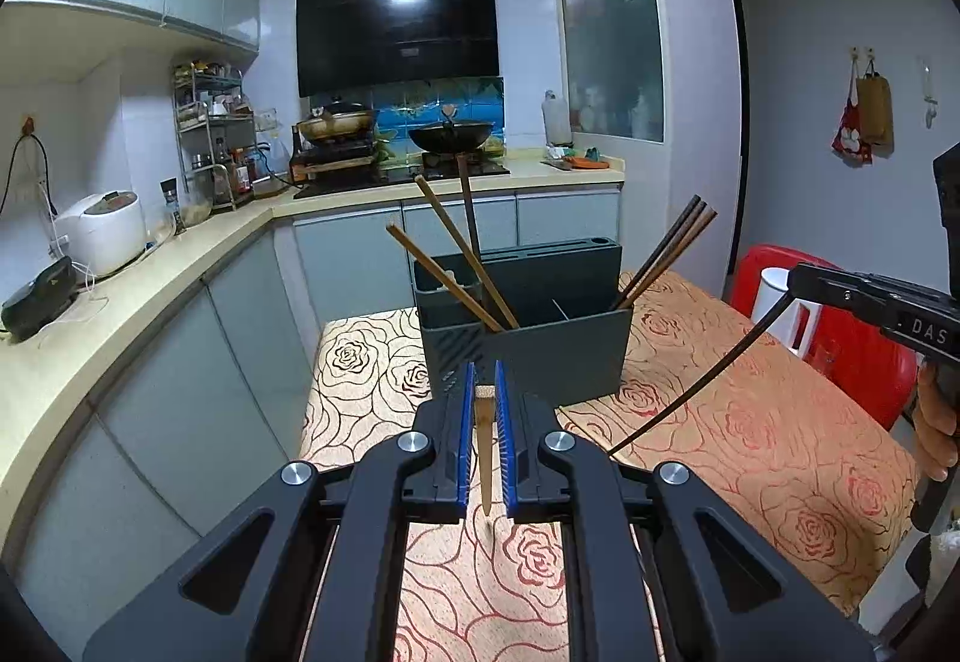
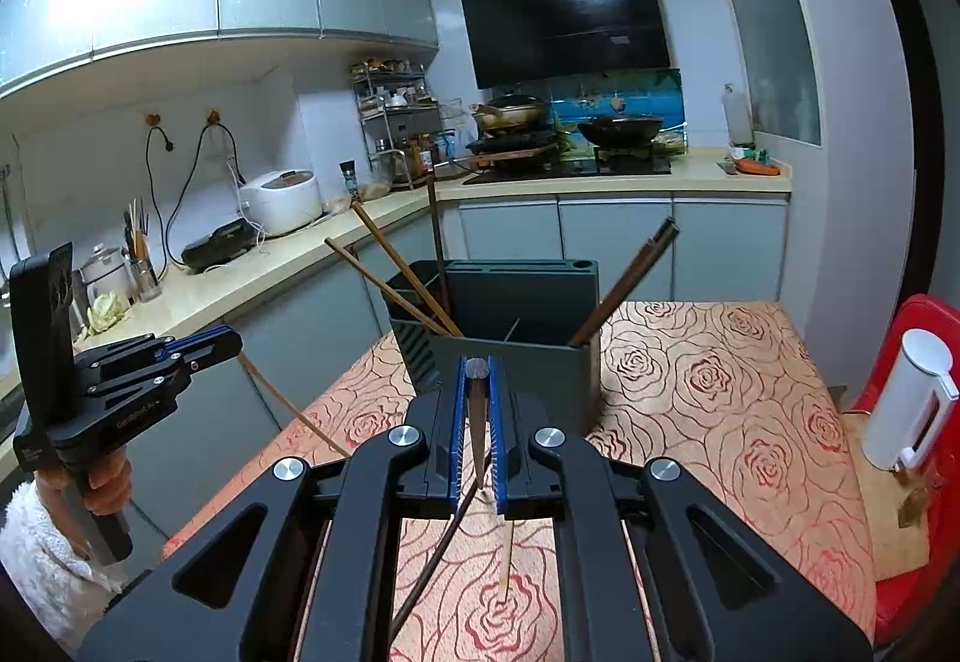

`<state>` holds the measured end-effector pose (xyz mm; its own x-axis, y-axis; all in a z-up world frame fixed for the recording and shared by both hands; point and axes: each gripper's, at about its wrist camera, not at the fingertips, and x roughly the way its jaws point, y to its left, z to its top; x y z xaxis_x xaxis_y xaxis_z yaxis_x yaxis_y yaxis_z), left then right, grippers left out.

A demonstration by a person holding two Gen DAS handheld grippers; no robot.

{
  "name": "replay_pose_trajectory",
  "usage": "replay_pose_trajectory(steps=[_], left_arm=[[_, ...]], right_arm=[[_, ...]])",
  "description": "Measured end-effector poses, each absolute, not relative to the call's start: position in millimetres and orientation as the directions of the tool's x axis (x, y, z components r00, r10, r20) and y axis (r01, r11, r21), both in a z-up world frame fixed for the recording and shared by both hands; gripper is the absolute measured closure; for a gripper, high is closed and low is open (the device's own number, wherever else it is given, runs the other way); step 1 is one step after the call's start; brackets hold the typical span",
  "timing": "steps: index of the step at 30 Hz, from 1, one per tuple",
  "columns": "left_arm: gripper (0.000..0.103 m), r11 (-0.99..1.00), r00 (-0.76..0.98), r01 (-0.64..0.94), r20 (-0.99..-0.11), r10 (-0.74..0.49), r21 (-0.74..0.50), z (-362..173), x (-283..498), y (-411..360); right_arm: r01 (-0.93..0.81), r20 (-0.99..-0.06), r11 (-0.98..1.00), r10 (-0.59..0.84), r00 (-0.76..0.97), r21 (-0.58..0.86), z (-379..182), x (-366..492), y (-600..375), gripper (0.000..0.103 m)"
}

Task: Organize utensils
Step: 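Lift both held chopsticks upright and carry them over the black holder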

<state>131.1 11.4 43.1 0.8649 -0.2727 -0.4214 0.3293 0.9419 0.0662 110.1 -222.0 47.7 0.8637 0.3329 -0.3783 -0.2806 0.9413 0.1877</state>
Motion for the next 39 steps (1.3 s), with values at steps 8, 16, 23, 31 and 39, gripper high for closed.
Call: replay_pose_trajectory(steps=[8, 16, 23, 31, 39], left_arm=[[0.096, 0.936, 0.847, 0.348, -0.447, -0.289, 0.054, 50, 141, 10], [0.096, 0.927, 0.846, 0.368, -0.441, -0.300, 0.076, 79, 154, 2], [0.096, 0.920, 0.852, 0.382, -0.420, -0.314, 0.086, 114, 171, -12], [0.096, 0.911, 0.856, 0.404, -0.384, -0.347, 0.078, 148, 194, -36], [0.096, 0.920, 0.879, 0.388, -0.321, -0.352, 0.053, 173, 224, -60]], right_arm=[[-0.284, -0.382, 0.944, 0.328, 0.864, 0.168, 71, 122, -218, 0.095], [-0.267, -0.396, 0.948, 0.315, 0.863, 0.173, 104, 142, -227, 0.095], [-0.236, -0.409, 0.960, 0.279, 0.869, 0.153, 126, 157, -231, 0.095], [-0.216, -0.398, 0.968, 0.248, 0.883, 0.125, 148, 171, -230, 0.095], [-0.190, -0.369, 0.973, 0.227, 0.901, 0.133, 160, 192, -237, 0.095]])
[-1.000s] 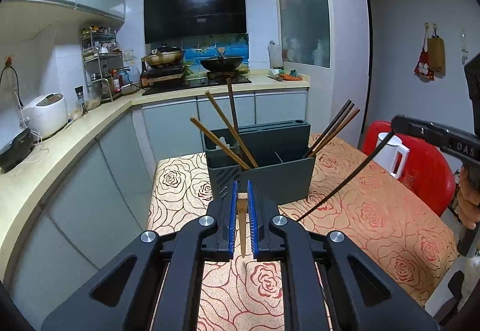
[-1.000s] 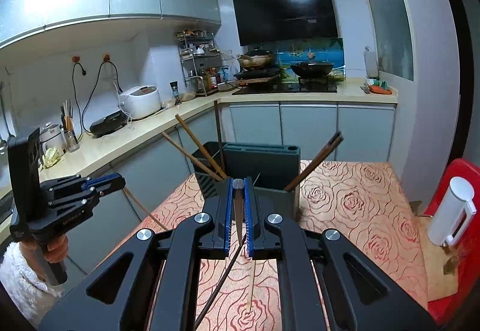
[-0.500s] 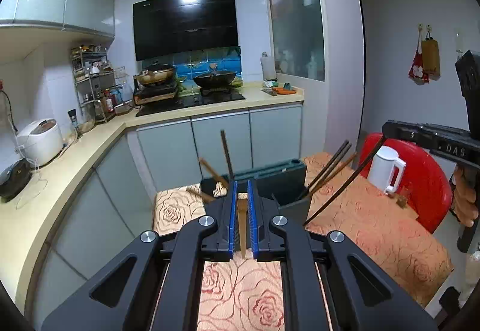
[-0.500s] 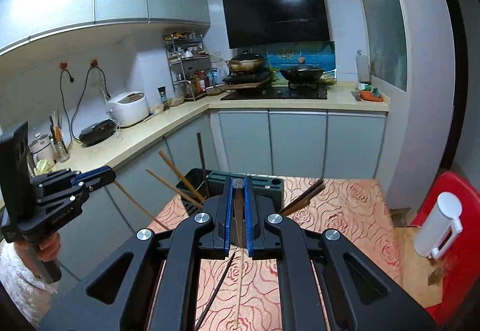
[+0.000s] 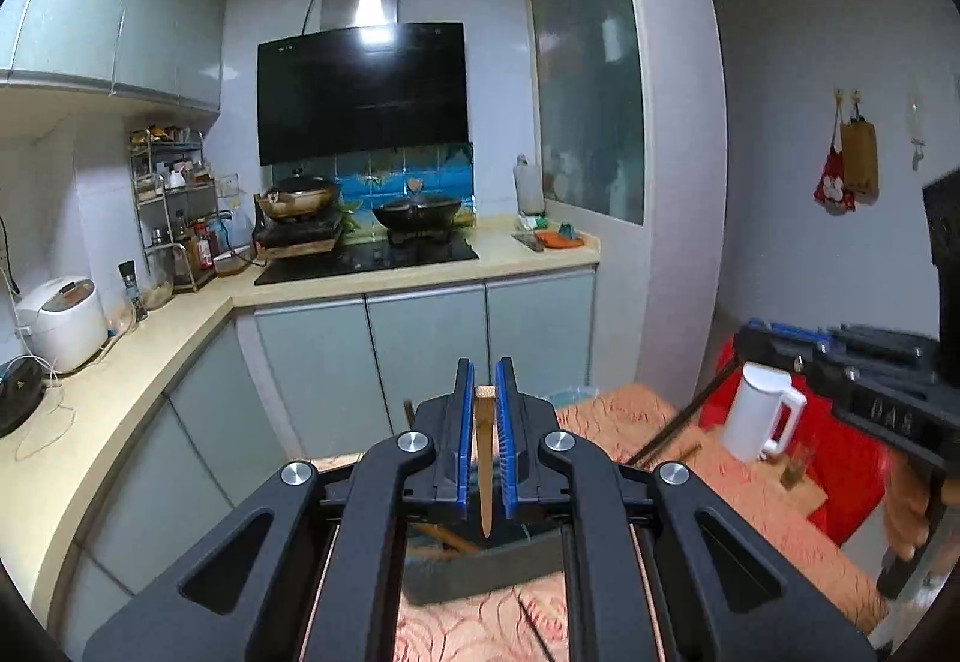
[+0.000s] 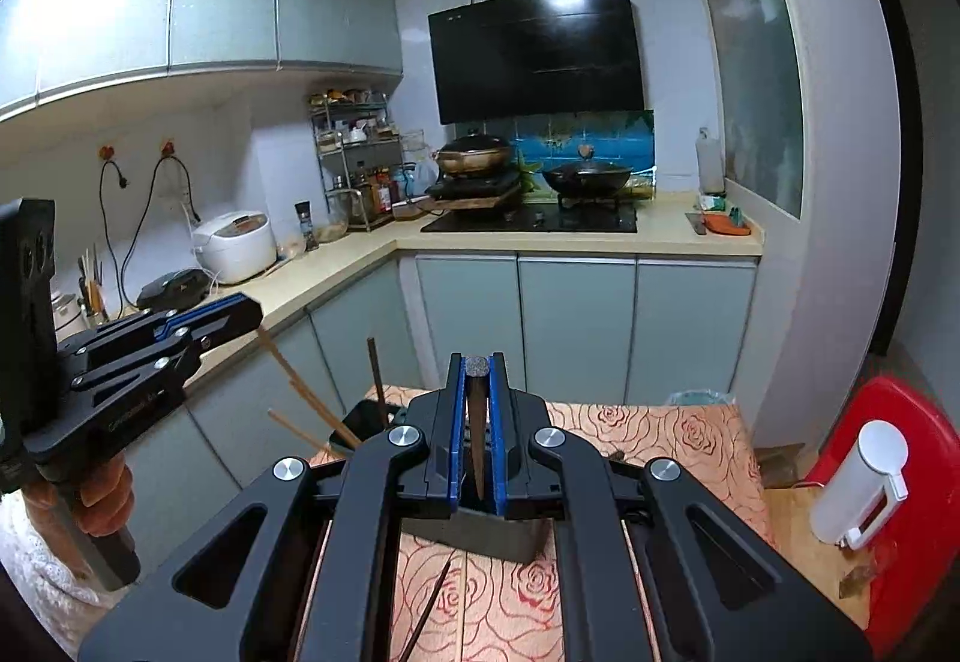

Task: Organize utensils
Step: 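Lift both held chopsticks upright and carry them over the black holder, then lower both chopsticks into the holder slots and open both tools, then withdraw both open tools from the holder back to the last chopsticks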

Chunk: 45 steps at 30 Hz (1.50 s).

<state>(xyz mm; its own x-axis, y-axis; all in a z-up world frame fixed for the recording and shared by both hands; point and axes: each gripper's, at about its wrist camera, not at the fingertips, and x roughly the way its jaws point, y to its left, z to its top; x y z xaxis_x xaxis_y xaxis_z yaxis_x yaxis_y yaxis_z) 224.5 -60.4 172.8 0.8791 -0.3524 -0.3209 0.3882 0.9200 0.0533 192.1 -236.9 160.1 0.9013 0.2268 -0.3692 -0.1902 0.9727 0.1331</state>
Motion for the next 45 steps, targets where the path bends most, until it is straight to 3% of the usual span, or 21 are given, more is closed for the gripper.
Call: replay_pose_trajectory(steps=[21, 22, 24, 25, 28, 32, 36, 45], left_arm=[[0.095, 0.945, 0.844, 0.327, -0.455, -0.284, 0.016, 102, 300, -66], [0.092, 0.946, 0.844, 0.323, -0.456, -0.282, 0.014, 102, 301, -65], [0.060, 0.953, 0.852, 0.303, -0.451, -0.267, 0.008, 105, 301, -60], [0.056, 0.957, 0.860, 0.291, -0.440, -0.258, 0.006, 106, 299, -57], [0.051, 0.957, 0.861, 0.289, -0.435, -0.264, -0.007, 108, 295, -49], [0.038, 0.957, 0.866, 0.287, -0.420, -0.271, -0.026, 112, 285, -41], [0.030, 0.955, 0.869, 0.293, -0.405, -0.283, -0.040, 114, 270, -34], [0.026, 0.959, 0.870, 0.280, -0.409, -0.274, -0.048, 95, 235, -20]], right_arm=[[-0.164, -0.504, 0.982, 0.190, 0.842, 0.096, 107, 258, -219, 0.095], [-0.169, -0.509, 0.981, 0.195, 0.839, 0.099, 106, 260, -218, 0.093], [-0.173, -0.516, 0.979, 0.202, 0.832, 0.104, 104, 262, -217, 0.092], [-0.173, -0.518, 0.980, 0.200, 0.832, 0.101, 103, 262, -216, 0.087], [-0.167, -0.510, 0.980, 0.198, 0.837, 0.105, 104, 258, -215, 0.071], [-0.165, -0.497, 0.982, 0.191, 0.847, 0.097, 108, 252, -216, 0.070], [-0.151, -0.470, 0.984, 0.176, 0.865, 0.091, 115, 241, -219, 0.059], [-0.156, -0.429, 0.985, 0.174, 0.886, 0.076, 119, 206, -227, 0.059]])
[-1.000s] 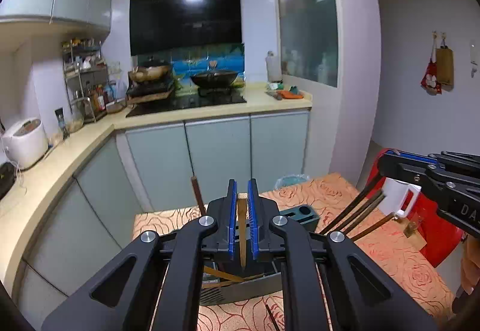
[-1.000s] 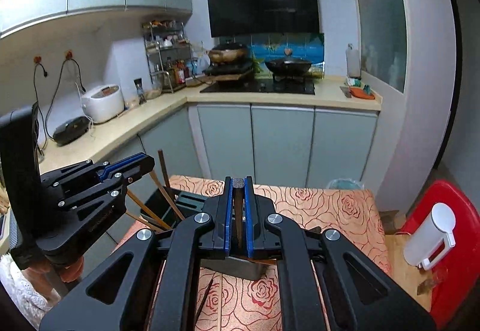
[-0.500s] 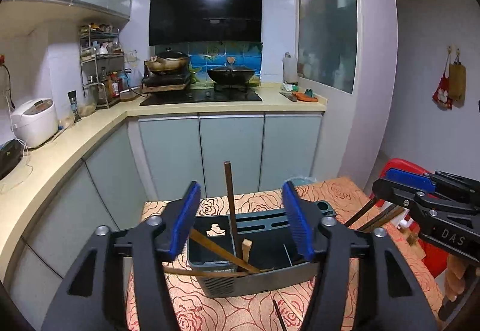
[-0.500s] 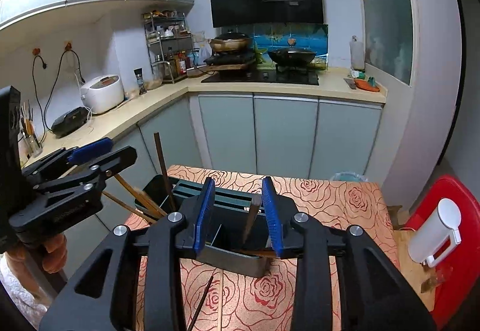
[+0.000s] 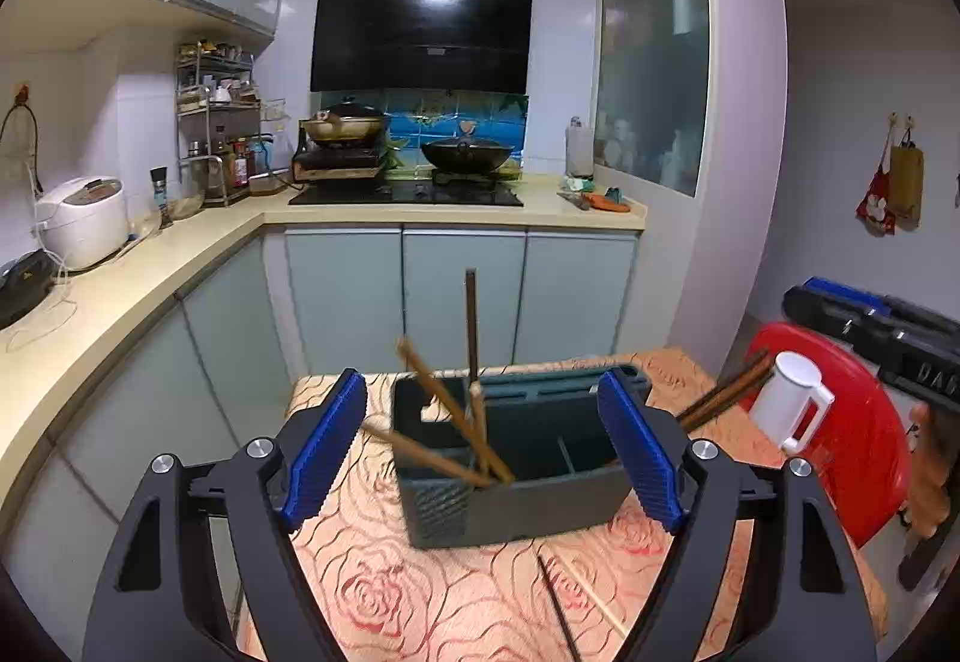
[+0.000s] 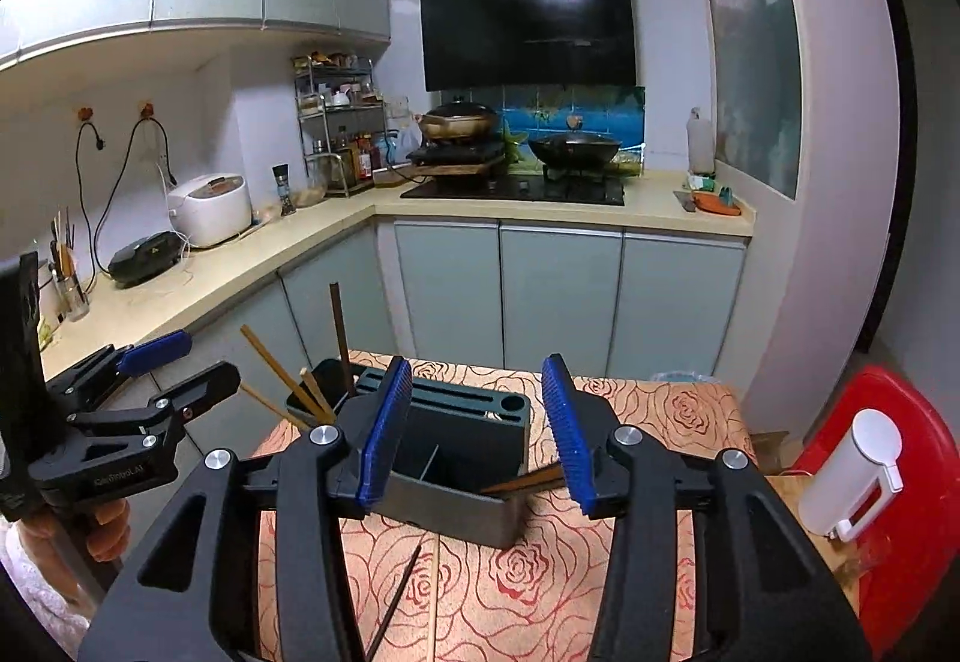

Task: Organize utensils
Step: 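Withdraw both open tools from the holder back to the last chopsticks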

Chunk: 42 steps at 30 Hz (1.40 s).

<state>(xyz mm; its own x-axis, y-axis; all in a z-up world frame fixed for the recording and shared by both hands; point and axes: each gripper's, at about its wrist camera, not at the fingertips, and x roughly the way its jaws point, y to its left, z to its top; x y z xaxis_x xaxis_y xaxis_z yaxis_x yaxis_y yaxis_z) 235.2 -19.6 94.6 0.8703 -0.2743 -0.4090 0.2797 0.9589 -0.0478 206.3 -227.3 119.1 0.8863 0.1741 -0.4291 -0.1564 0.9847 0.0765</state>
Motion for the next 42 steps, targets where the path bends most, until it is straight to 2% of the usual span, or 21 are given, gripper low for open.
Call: replay_pose_trajectory(steps=[12, 20, 24, 31, 38, 42], left_arm=[[0.025, 0.970, 0.864, 0.239, -0.447, -0.231, -0.040, 58, 201, -3], [0.025, 0.974, 0.853, 0.222, -0.475, -0.218, -0.049, 30, 169, 4], [0.025, 0.974, 0.833, 0.218, -0.510, -0.214, -0.052, 7, 154, 6], [0.025, 0.974, 0.777, 0.219, -0.592, -0.213, -0.063, -44, 131, 4], [0.025, 0.960, 0.702, 0.280, -0.677, -0.222, -0.024, -91, 105, -19], [0.025, 0.948, 0.655, 0.315, -0.712, -0.252, -0.046, -106, 96, -30]], right_arm=[[-0.135, -0.424, 0.988, 0.152, 0.893, 0.071, 88, 167, -232, 0.059], [-0.135, -0.430, 0.989, 0.145, 0.891, 0.054, 56, 132, -229, 0.051], [-0.132, -0.459, 0.990, 0.139, 0.878, 0.047, 28, 117, -227, 0.049], [-0.129, -0.571, 0.987, 0.158, 0.806, 0.091, -43, 103, -225, 0.049], [-0.083, -0.601, 0.994, 0.107, 0.792, 0.068, -77, 93, -231, 0.049], [-0.066, -0.612, 0.995, 0.101, 0.785, 0.079, -89, 89, -237, 0.049]])
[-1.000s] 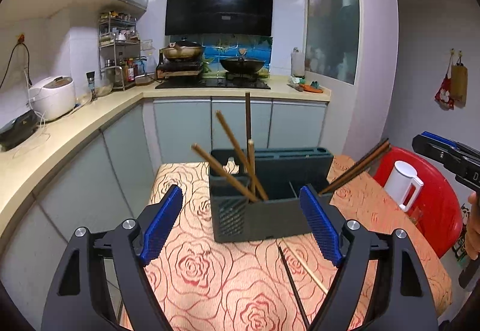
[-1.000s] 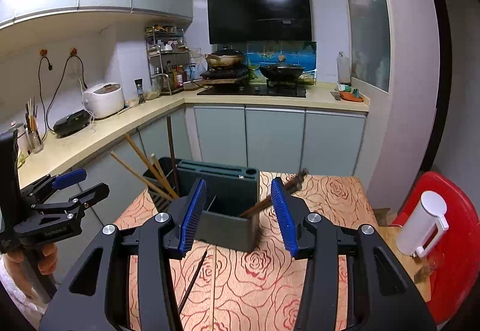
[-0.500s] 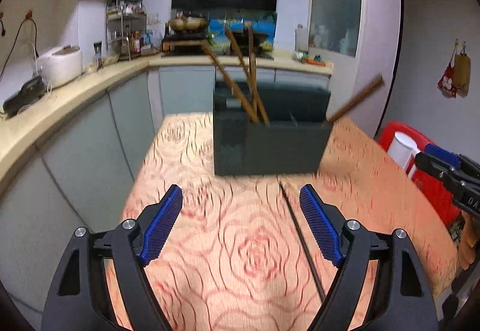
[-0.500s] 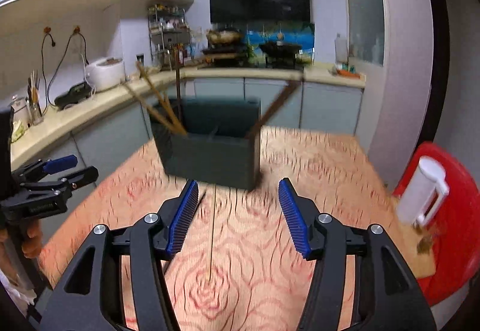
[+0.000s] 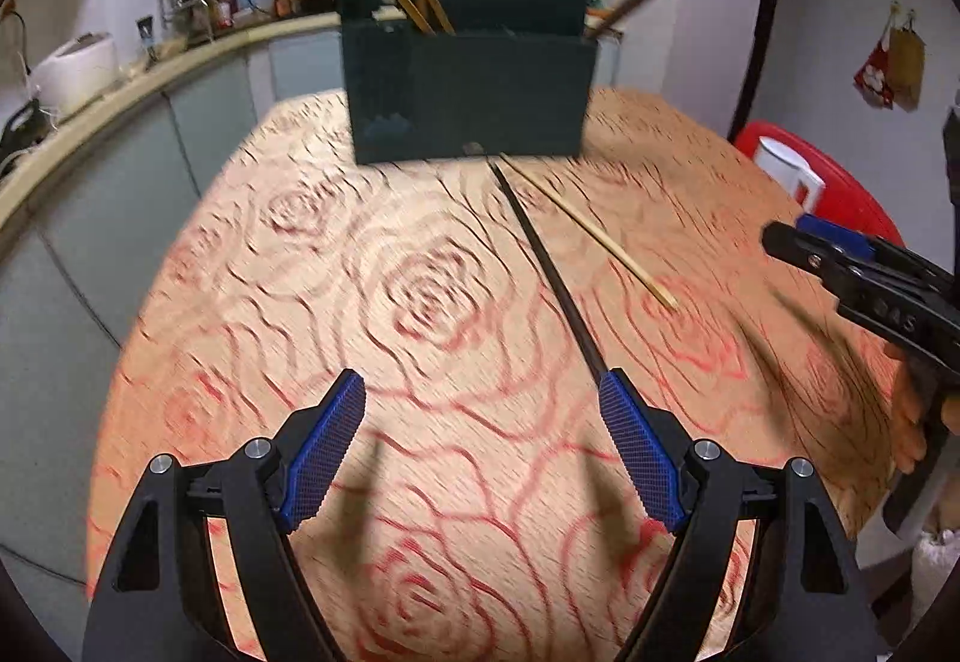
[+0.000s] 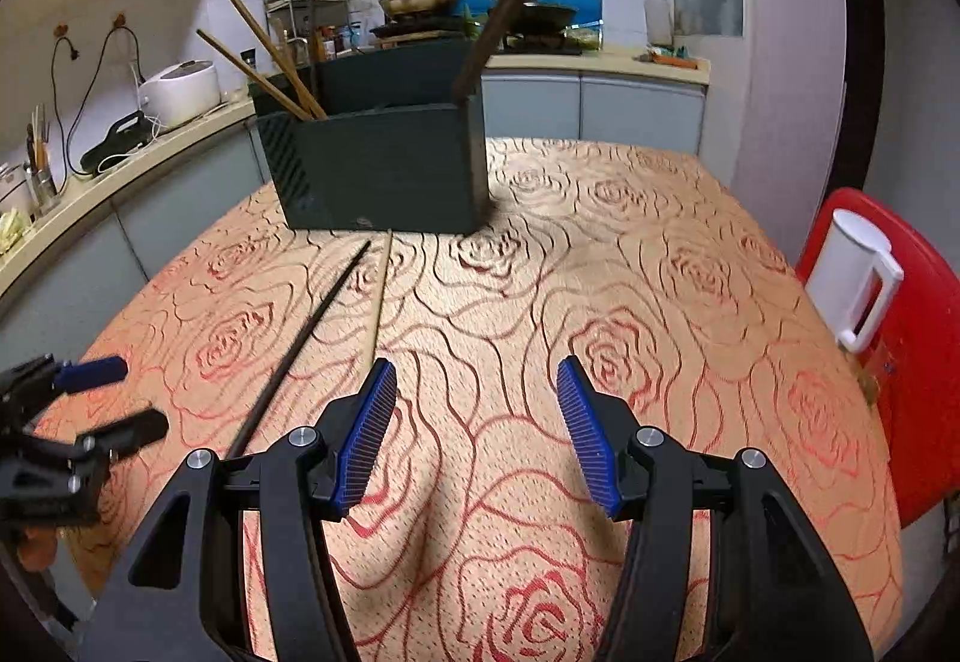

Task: Organize utensils
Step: 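Withdraw both open tools from the holder back to the last chopsticks, then grasp a dark chopstick with the left tool while the right tool grasps a bamboo chopstick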

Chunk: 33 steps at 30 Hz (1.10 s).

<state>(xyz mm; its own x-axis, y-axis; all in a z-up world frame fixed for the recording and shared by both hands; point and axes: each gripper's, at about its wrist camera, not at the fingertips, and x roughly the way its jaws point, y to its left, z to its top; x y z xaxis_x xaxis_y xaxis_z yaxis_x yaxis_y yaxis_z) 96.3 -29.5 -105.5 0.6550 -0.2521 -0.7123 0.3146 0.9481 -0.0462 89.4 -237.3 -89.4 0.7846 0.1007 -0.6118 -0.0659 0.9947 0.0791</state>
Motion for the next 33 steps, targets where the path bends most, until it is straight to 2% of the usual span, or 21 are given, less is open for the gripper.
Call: replay_pose_trajectory(steps=[7, 16, 23, 26, 31, 33], left_arm=[[0.025, 0.920, 0.608, 0.385, -0.728, -0.316, -0.078, -113, 90, -49], [0.026, 0.915, 0.600, 0.402, -0.757, -0.258, 0.007, -129, 99, -65], [0.042, 0.925, 0.617, 0.380, -0.749, -0.241, 0.015, -129, 101, -51], [0.048, 0.927, 0.622, 0.375, -0.744, -0.245, 0.008, -128, 100, -46], [0.062, 0.926, 0.627, 0.378, -0.737, -0.253, 0.004, -127, 99, -43], [0.069, 0.927, 0.630, 0.375, -0.735, -0.251, 0.006, -127, 99, -42]], right_arm=[[-0.073, -0.643, 0.994, 0.106, 0.758, 0.077, -102, 95, -239, 0.049], [-0.121, -0.665, 0.990, 0.139, 0.734, 0.074, -109, 96, -227, 0.049], [-0.159, -0.683, 0.985, 0.166, 0.711, 0.073, -112, 99, -216, 0.050], [-0.195, -0.698, 0.978, 0.189, 0.690, 0.071, -113, 103, -205, 0.055], [-0.225, -0.729, 0.973, 0.186, 0.659, 0.044, -120, 117, -186, 0.071], [-0.233, -0.737, 0.971, 0.193, 0.648, 0.049, -122, 121, -181, 0.072]])
